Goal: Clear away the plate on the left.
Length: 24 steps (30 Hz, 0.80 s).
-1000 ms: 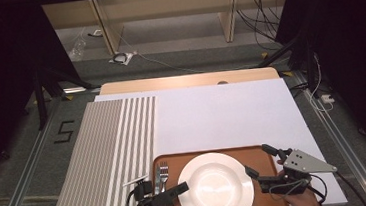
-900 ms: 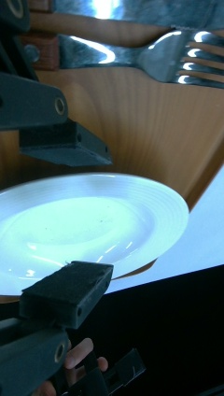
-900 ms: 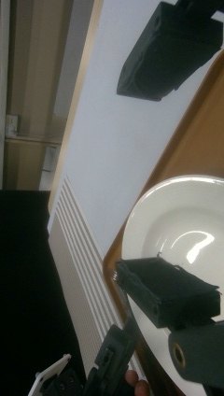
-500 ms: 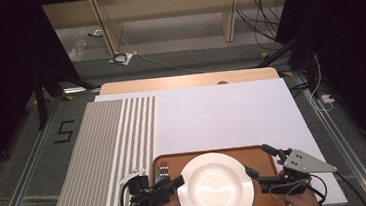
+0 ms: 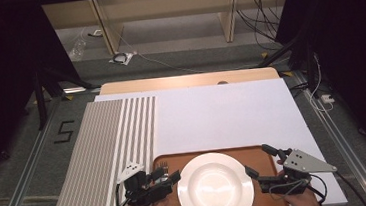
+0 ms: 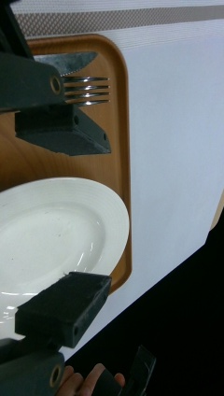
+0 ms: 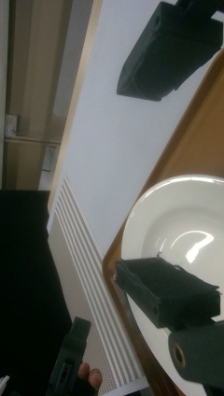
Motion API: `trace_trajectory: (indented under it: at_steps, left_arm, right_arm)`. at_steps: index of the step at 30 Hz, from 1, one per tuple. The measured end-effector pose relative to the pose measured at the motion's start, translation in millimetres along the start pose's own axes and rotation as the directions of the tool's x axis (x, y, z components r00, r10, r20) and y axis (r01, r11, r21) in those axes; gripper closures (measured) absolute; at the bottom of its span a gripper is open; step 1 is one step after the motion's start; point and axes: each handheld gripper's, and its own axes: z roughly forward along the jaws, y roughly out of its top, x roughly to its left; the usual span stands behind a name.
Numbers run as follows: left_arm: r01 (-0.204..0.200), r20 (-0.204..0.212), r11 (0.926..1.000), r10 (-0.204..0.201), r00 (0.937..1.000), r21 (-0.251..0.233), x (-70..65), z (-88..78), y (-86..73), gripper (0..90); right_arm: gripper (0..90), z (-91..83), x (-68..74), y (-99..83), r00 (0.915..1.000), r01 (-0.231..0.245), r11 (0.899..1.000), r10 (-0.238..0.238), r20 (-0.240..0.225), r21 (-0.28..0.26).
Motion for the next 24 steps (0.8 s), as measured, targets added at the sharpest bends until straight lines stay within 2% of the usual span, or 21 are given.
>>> trace_trajectory:
  at_steps: [9,11,17,20,24]
  left_arm:
    - [-0.076,0.009,0.9970,0.076,0.9971,-0.014,-0.2,-1.7,4.1,28.8]
    - [-0.098,0.010,0.9951,0.098,0.9951,-0.015,-0.5,-1.5,4.2,28.5]
    - [-0.132,0.015,0.9909,0.132,0.9911,-0.028,-0.8,-2.8,5.2,27.9]
    - [-0.162,0.009,0.9861,0.162,0.9867,-0.038,-1.0,-4.4,6.0,27.3]
    - [-0.175,0.013,0.9833,0.176,0.9843,-0.048,-0.2,-5.8,7.1,26.6]
  right_arm:
    - [14.3,0.1,-0.2,-0.1,1.0000,-0.001,1.000,0.001,0.000,0.000]
    - [14.3,0.1,-0.2,-0.1,1.0000,0.000,1.000,0.000,0.000,0.000]
    - [14.3,0.0,-0.3,-0.2,1.0000,-0.001,1.000,0.001,0.001,0.000]
    - [14.3,-0.1,-0.2,-0.1,1.0000,0.000,1.000,0.000,0.000,-0.001]
    - [14.3,-0.1,-0.3,-0.1,1.0000,0.000,1.000,0.000,0.001,0.000]
